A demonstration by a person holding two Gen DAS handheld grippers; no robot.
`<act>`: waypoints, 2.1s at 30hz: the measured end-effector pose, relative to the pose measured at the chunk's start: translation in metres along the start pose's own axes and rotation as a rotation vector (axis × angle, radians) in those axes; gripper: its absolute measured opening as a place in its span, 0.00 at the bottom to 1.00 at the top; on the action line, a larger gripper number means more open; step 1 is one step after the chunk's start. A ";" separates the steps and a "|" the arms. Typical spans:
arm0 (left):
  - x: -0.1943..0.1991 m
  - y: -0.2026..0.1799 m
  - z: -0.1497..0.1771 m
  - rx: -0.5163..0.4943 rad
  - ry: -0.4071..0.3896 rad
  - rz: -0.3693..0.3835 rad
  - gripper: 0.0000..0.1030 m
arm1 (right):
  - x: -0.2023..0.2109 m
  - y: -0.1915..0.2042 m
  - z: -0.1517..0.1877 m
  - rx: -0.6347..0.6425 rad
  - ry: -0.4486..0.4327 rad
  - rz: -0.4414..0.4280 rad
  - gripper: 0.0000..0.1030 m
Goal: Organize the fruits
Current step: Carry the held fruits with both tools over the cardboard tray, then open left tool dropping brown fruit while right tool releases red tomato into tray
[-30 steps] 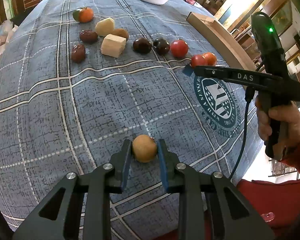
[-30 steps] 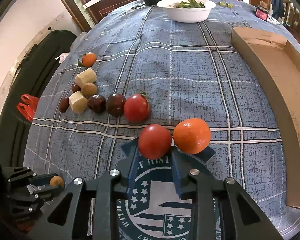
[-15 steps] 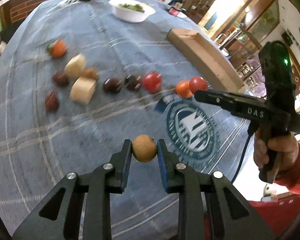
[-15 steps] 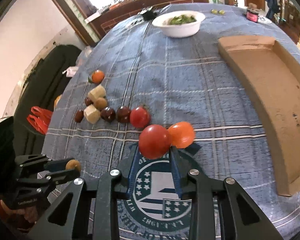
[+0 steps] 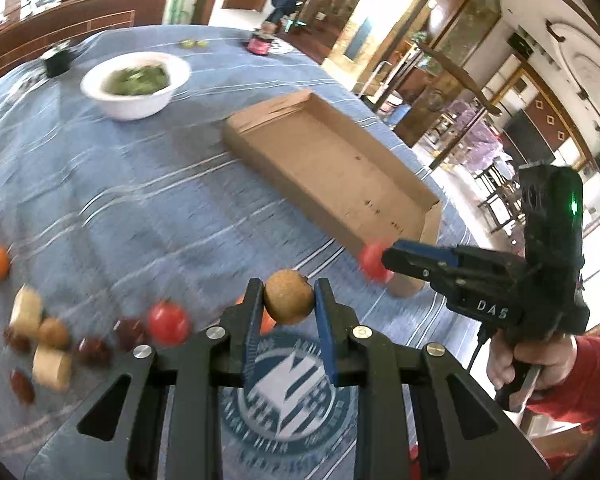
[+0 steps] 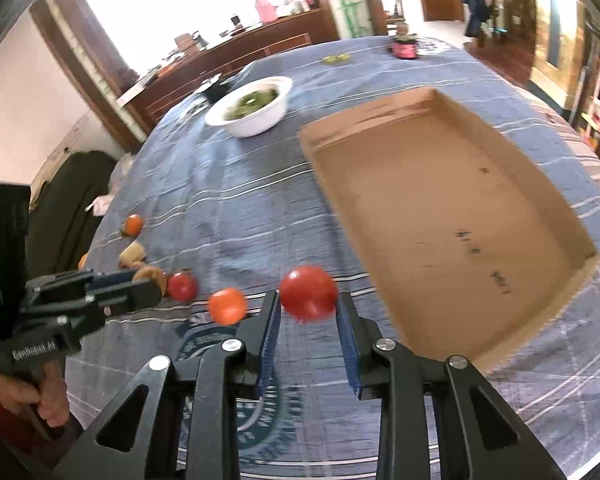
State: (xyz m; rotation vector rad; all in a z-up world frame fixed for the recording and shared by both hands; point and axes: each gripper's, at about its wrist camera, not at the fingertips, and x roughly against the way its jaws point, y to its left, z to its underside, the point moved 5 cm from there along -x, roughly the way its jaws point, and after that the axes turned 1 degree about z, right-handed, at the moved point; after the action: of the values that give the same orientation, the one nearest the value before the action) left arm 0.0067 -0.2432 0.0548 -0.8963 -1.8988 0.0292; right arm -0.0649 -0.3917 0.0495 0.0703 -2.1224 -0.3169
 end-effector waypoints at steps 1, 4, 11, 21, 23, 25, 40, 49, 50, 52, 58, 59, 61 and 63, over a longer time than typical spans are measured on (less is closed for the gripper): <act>-0.006 -0.005 -0.006 -0.010 0.003 0.003 0.22 | 0.000 -0.005 0.000 -0.007 0.001 0.003 0.11; -0.025 -0.012 -0.019 -0.021 0.018 0.010 0.22 | -0.001 -0.019 -0.001 -0.015 0.003 0.024 0.11; -0.044 -0.007 -0.034 0.029 0.025 0.009 0.22 | -0.006 -0.021 0.009 0.009 0.044 -0.012 0.17; -0.044 0.003 -0.038 0.048 0.015 -0.032 0.22 | -0.045 -0.004 0.020 -0.031 0.112 -0.054 0.35; -0.045 0.004 -0.037 0.047 0.020 -0.038 0.22 | -0.054 -0.003 0.017 -0.033 0.116 -0.032 0.39; -0.045 0.004 -0.037 0.048 0.022 -0.042 0.22 | -0.061 -0.002 0.015 -0.031 0.116 -0.008 0.41; -0.044 0.000 -0.043 0.034 0.025 -0.053 0.22 | -0.066 0.006 0.000 -0.003 0.076 0.017 0.32; -0.067 -0.033 -0.072 -0.028 0.034 -0.005 0.22 | -0.008 -0.030 -0.009 -0.053 -0.019 0.021 0.32; -0.072 -0.039 -0.075 -0.037 0.040 0.003 0.22 | -0.007 -0.040 -0.011 -0.067 -0.021 0.038 0.32; -0.084 -0.053 -0.082 -0.066 0.052 0.016 0.22 | -0.006 -0.056 -0.011 -0.096 -0.019 0.062 0.32; -0.125 -0.081 -0.089 -0.124 0.115 0.027 0.22 | -0.019 -0.093 -0.011 -0.132 0.010 0.109 0.32; -0.131 -0.082 -0.088 -0.125 0.126 0.024 0.22 | -0.021 -0.095 -0.011 -0.130 0.015 0.113 0.32; -0.141 -0.080 -0.086 -0.114 0.152 0.019 0.22 | -0.027 -0.095 -0.009 -0.120 0.027 0.122 0.32; -0.150 -0.075 -0.083 -0.101 0.172 0.003 0.22 | -0.034 -0.096 -0.007 -0.114 0.040 0.128 0.32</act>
State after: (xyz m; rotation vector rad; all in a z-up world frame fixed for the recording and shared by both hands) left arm 0.0641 -0.4156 0.0106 -0.9393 -1.7506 -0.1392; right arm -0.0478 -0.4802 0.0013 -0.1241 -2.0546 -0.3564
